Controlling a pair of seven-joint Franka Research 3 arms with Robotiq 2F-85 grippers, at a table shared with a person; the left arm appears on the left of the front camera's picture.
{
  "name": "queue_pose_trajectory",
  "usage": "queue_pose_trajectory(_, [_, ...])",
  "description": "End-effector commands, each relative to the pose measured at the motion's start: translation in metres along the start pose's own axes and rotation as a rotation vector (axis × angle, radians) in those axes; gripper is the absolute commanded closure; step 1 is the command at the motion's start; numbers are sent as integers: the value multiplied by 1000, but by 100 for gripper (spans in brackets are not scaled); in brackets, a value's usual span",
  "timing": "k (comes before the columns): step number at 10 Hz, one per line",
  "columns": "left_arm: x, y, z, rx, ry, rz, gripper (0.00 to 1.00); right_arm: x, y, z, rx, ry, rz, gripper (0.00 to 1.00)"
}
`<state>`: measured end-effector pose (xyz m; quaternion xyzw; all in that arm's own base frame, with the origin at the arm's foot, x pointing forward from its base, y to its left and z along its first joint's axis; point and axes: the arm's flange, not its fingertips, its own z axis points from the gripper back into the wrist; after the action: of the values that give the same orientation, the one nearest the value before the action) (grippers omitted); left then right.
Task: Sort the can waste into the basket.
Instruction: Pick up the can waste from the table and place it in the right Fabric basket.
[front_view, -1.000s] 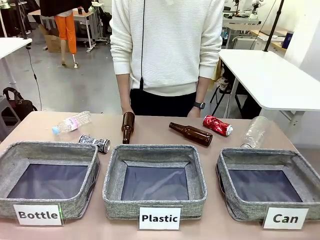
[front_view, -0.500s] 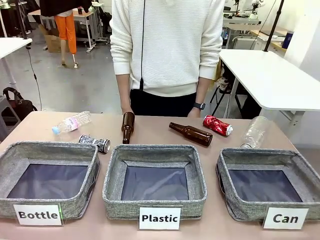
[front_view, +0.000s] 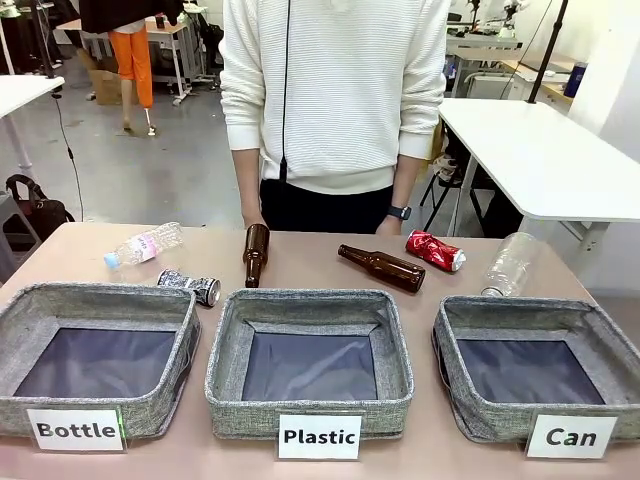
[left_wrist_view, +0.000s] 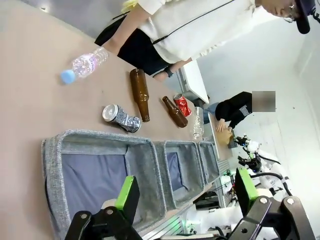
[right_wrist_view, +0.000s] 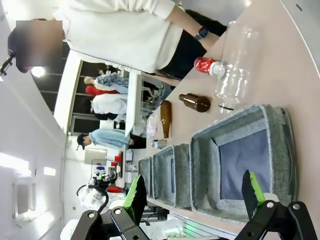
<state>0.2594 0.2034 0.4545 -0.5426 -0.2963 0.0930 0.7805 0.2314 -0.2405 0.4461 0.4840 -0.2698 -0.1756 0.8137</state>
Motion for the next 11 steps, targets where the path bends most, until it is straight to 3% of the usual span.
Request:
queue_pose_trajectory(1, [0, -5, 1, -25, -3, -26, 0, -2, -2, 2, 21, 7, -13, 0])
queue_pose_trajectory(6, [-1, -3, 1, -4, 9, -6, 0, -2, -2, 2, 21, 7, -13, 0])
queue_pose_trajectory(9, [49, -74, -66, 119, 289, -359, 0, -2, -2, 2, 21, 7, -13, 0])
queue_pose_trajectory(11, [80, -115, -136, 194, 529, -587, 0, -2, -2, 2, 21, 7, -13, 0])
